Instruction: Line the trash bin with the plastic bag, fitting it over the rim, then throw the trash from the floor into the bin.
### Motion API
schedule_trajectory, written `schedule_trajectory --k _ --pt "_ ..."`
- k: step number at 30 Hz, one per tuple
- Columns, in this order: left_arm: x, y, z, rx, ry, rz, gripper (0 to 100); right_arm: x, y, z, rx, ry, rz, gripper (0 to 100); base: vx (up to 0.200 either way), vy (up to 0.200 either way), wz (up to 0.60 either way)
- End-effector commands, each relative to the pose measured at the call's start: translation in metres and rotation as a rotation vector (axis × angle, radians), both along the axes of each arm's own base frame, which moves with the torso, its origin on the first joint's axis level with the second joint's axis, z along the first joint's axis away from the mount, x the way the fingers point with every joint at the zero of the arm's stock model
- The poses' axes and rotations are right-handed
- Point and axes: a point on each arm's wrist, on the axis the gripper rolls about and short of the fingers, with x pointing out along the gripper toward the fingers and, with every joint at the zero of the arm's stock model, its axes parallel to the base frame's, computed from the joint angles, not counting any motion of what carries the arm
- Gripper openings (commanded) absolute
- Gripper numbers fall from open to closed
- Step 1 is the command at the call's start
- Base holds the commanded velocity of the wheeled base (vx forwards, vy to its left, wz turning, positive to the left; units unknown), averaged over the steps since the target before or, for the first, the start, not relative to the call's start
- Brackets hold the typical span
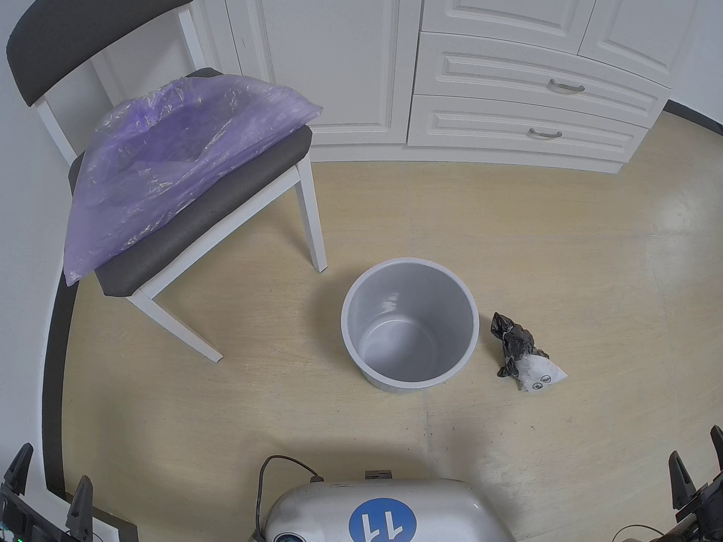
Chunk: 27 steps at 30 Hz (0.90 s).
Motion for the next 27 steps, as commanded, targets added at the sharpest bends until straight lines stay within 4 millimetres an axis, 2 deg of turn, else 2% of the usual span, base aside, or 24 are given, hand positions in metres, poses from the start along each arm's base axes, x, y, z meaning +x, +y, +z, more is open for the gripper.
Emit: schedule_trajectory --k 1,27 --pt "0.0000 0.0000 -0.0051 -0.001 0.001 0.000 100 0.0001 0.0000 -0.0054 0.000 0.003 0.001 100 0.000 0.000 0.00" --pt "0.0000 0.0001 -0.0053 -0.013 0.003 0.005 100 0.0001 0.0001 -0.0053 0.000 0.002 0.006 100 0.000 0.000 0.00"
